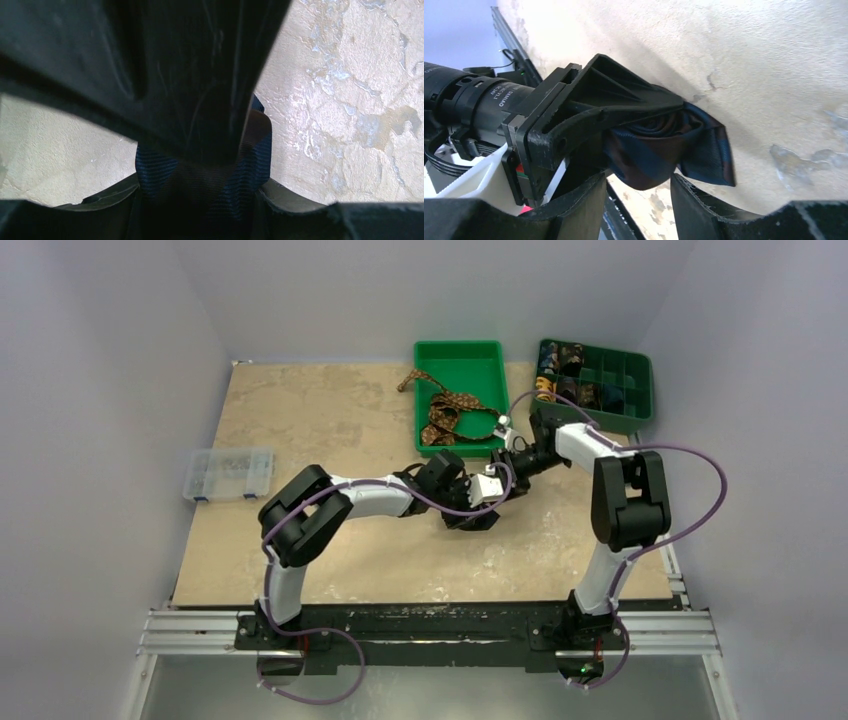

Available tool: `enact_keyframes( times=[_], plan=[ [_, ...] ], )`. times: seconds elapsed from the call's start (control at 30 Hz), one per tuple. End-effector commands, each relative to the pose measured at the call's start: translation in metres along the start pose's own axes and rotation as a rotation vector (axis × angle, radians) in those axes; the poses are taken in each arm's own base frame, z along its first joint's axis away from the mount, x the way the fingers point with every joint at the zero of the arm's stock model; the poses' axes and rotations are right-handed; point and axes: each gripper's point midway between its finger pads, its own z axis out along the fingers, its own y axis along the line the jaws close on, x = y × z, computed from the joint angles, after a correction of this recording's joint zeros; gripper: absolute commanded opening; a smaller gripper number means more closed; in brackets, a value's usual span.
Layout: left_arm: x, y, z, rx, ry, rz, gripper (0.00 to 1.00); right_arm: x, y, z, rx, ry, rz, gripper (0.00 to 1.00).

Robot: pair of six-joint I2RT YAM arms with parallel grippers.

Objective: Roll the ties
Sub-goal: Roll the tie at the center of the board.

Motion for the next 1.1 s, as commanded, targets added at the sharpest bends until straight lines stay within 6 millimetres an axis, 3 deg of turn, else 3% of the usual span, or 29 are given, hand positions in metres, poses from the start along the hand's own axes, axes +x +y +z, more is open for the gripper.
enact_keyframes(
  times=[0.0, 0.13, 0.3, 0.5, 0.7, 0.8, 0.9, 0.97, 1.07],
  plan=[
    [0.066, -0.011, 0.000, 0.023, 0.226, -0.020, 0.29, -0.002, 0.019, 0.011, -0.109, -0.020, 0.026, 0.51],
    [0.062, -0.010, 0.000, 0.021, 0.218, -0.023, 0.33, 0.006, 0.001, 0.028, -0.047, 0.021, 0.036, 0.38],
    [0.048, -0.013, 0.000, 0.035, 0.162, -0.037, 0.44, 0.021, -0.023, 0.033, 0.036, 0.082, 0.054, 0.00],
    [0.013, -0.014, 0.002, 0.048, -0.008, -0.049, 0.55, 0.025, -0.046, 0.031, 0.147, 0.098, 0.042, 0.00],
    [-0.010, -0.022, 0.009, 0.106, -0.144, -0.046, 0.57, 0.026, -0.063, 0.031, 0.226, 0.113, 0.042, 0.00],
    [-0.012, -0.025, 0.014, 0.130, -0.174, -0.064, 0.54, 0.024, -0.069, 0.030, 0.253, 0.115, 0.040, 0.00],
    [-0.007, -0.025, 0.019, 0.132, -0.166, -0.065, 0.38, 0.024, -0.071, 0.030, 0.257, 0.122, 0.037, 0.00],
    [0.006, -0.021, 0.019, 0.108, -0.106, -0.067, 0.30, 0.019, -0.061, 0.026, 0.223, 0.109, 0.032, 0.00],
    [0.035, -0.026, 0.012, 0.100, -0.023, -0.034, 0.22, 0.014, -0.045, 0.011, 0.176, 0.053, 0.040, 0.41]
  ],
)
